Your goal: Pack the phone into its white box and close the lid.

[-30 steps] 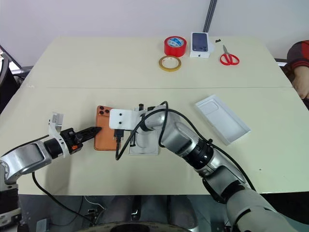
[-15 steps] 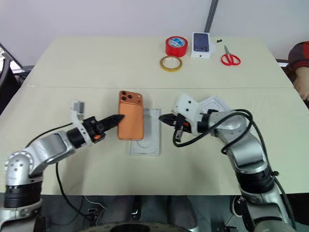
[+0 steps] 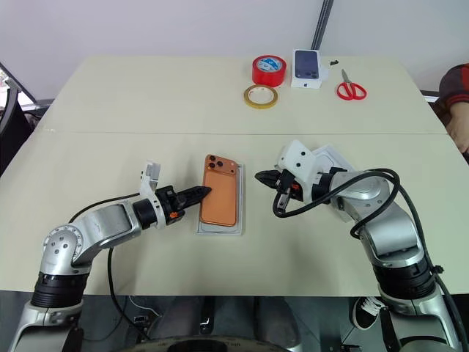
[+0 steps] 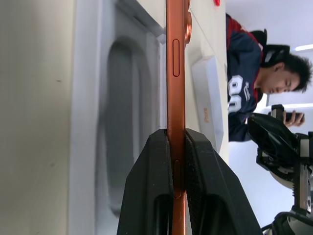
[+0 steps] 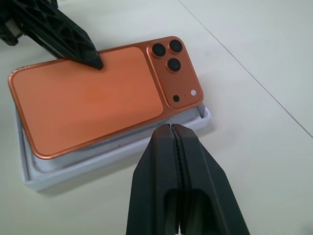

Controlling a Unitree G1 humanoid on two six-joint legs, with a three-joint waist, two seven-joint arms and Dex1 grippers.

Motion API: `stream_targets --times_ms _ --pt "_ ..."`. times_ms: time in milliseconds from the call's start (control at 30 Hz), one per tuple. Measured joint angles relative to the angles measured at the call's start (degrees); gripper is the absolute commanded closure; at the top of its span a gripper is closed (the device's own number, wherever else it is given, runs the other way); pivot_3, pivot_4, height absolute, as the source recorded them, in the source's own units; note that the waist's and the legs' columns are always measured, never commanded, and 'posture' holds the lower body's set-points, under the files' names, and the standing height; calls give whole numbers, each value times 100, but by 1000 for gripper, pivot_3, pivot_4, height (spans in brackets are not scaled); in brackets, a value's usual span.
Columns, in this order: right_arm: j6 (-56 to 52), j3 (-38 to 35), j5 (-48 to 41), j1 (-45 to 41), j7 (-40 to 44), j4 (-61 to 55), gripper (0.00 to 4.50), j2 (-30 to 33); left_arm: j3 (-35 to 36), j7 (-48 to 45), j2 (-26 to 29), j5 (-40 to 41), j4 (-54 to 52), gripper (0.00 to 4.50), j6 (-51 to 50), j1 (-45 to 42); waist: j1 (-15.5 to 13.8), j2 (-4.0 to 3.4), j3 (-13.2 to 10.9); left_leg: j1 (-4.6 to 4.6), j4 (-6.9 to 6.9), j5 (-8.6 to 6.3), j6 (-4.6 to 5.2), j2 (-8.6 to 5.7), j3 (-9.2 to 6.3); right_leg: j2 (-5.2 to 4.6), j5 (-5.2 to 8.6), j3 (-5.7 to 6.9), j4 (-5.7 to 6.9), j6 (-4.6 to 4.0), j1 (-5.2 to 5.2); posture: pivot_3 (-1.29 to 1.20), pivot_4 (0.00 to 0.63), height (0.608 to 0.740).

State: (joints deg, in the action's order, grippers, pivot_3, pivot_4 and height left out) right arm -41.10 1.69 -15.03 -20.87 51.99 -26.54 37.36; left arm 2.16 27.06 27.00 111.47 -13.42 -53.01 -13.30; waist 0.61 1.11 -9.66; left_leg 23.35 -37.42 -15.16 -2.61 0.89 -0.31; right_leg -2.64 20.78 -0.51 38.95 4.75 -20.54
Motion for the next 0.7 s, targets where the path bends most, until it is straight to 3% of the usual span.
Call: stream_targets --times_ms 100,400,533,700 --pt "29 6 -50 -3 -43 3 4500 7 -126 0 56 0 0 4446 1 -14 7 0 0 0 0 0 0 0 0 0 0 0 0 0 0 0 150 740" --pt "58 60 -115 -28 -97 43 4500 38 -128 -48 194 38 -19 167 76 -11 -2 0 0 0 -1 0 0 0 0 -1 0 0 -1 0 1 0 150 740" --pt "67 119 -145 -33 -102 46 4500 65 -85 -247 422 52 -163 167 29 24 2 0 0 -1 0 0 -1 1 0 0 0 0 -1 0 1 0 150 740" --pt "114 213 -97 -68 -143 131 4500 208 225 -807 1434 16 -314 167 -246 81 15 -2 -2 -3 5 0 -1 1 0 1 1 0 -1 -1 1 0 150 740"
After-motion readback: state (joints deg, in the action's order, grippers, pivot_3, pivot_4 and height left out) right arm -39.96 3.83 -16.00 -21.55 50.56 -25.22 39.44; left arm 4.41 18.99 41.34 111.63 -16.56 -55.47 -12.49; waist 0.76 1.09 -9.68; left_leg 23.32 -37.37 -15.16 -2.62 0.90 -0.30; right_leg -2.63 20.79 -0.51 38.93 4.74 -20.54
